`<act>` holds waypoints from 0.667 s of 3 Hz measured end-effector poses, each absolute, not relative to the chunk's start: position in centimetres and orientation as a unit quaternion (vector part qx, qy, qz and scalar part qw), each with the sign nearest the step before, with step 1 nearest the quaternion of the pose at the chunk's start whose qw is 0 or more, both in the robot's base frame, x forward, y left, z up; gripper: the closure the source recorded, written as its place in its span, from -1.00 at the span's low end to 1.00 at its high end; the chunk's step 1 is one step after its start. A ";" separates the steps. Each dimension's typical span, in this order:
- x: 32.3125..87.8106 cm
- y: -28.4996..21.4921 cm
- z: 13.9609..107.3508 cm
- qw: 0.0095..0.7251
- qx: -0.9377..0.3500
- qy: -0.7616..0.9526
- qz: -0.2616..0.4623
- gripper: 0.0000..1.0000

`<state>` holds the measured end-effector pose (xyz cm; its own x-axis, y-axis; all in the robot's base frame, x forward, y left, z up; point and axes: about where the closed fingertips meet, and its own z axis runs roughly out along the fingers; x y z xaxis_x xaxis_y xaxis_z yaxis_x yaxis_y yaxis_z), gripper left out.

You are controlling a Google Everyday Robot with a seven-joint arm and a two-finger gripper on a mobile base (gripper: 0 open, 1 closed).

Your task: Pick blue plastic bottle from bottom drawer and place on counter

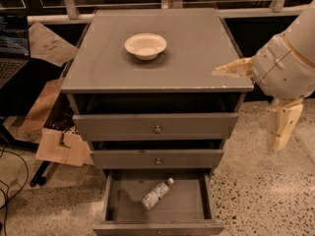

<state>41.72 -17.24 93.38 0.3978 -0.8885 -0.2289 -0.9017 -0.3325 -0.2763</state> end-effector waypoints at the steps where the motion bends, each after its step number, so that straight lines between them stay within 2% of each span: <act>1: 40.1 -15.7 89.8 0.154 -0.874 0.459 0.028 -1.00; 2: 39.0 -14.7 83.8 0.137 -0.906 0.393 0.074 -1.00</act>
Offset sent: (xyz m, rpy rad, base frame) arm -0.0402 0.0327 -0.1741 -0.0061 0.1864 0.5728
